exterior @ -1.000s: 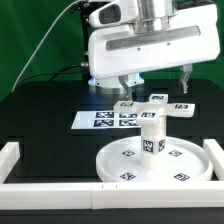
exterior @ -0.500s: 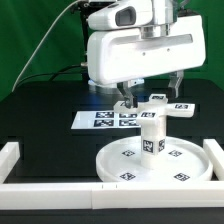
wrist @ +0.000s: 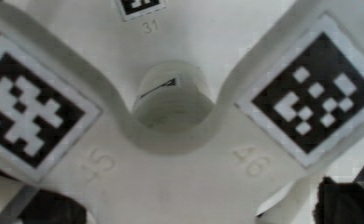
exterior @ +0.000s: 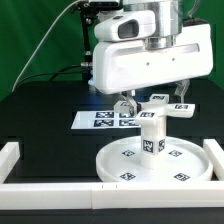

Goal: Assemble round table

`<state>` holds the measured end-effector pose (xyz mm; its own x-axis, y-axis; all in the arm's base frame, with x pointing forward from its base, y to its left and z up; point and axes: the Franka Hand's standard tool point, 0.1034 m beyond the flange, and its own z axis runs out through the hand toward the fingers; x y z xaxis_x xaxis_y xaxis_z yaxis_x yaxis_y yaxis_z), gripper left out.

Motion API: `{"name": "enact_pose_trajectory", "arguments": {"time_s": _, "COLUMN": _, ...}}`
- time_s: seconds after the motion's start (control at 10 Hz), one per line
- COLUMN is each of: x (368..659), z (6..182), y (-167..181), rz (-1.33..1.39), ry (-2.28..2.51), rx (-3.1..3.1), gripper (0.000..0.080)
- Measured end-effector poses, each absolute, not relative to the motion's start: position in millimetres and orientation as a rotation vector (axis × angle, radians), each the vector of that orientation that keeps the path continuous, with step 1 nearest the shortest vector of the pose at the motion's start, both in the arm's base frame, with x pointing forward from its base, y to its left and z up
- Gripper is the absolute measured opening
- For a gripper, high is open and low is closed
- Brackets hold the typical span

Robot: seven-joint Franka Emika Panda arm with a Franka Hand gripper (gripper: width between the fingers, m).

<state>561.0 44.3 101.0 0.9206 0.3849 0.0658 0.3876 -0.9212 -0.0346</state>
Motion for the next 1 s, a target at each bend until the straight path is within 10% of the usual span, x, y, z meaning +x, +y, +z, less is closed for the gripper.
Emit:
{"name": "enact_pose_trajectory", "arguments": {"time_s": 0.4, "x": 560.8, "z": 100.6, "y": 39.8, "rz": -0.087, "ry": -0.540, "rx": -3.046, "gripper": 0.0442}}
{"name": "enact_pose_trajectory", "arguments": {"time_s": 1.0, "x": 562.9, "z": 99.5, "y": 40.4, "rz": -0.191, "ry": 0.510, "rx": -3.018, "gripper": 0.0442}}
